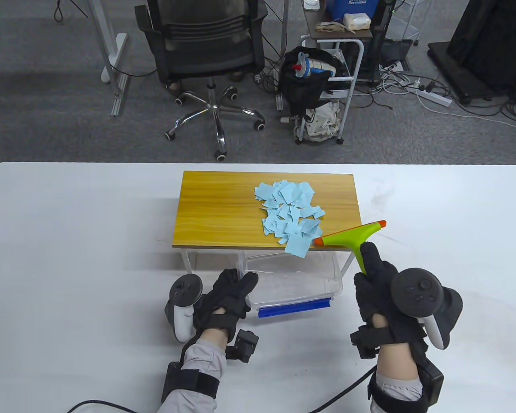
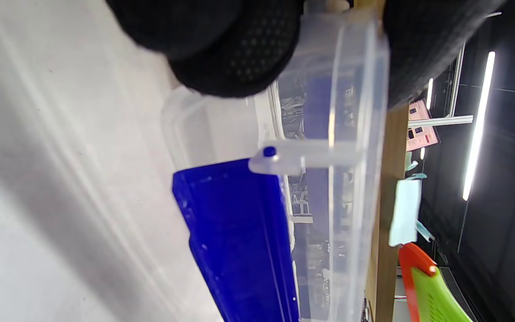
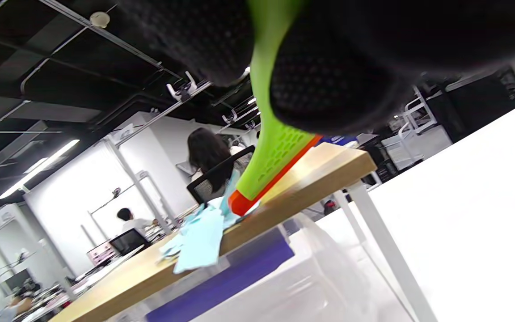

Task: Scrape paper scraps from tabletop organizer into plastic storage box

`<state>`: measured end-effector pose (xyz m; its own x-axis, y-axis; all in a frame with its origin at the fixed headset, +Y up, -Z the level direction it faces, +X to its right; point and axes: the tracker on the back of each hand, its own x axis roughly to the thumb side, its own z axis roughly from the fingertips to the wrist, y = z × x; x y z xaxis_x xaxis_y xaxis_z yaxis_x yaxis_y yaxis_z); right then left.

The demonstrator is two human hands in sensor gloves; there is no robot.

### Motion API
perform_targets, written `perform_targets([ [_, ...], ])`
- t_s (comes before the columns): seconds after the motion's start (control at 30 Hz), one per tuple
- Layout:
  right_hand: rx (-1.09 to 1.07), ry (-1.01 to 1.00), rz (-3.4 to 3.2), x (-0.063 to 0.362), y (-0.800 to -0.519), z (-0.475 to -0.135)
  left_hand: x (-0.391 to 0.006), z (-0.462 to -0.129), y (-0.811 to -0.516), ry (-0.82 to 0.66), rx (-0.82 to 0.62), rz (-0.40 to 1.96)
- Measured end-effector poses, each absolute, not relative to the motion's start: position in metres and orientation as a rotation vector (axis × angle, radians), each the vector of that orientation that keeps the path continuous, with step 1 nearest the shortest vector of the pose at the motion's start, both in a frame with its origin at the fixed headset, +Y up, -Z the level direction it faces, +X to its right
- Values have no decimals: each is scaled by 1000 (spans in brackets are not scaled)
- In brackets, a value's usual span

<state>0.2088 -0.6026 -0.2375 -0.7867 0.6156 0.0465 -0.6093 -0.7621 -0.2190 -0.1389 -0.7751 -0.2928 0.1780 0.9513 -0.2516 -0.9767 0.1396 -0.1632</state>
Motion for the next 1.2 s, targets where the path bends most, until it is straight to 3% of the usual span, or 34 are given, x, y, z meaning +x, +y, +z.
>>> perform_targets([
  [0.2,46,-496,2412,199,-589,-222,-139,-292,-777,87,-344,1439],
  [0.53,205,-392,2192,173,-650,-271,-142,-294,-781,63,-403,1499],
  [0.73,159,-272,2183,169,-678,-286,-142,-294,-780,57,-389,1476],
  [1.2,172,-78,2255,166,-649,-268,-144,-294,-782,57,-391,1510],
])
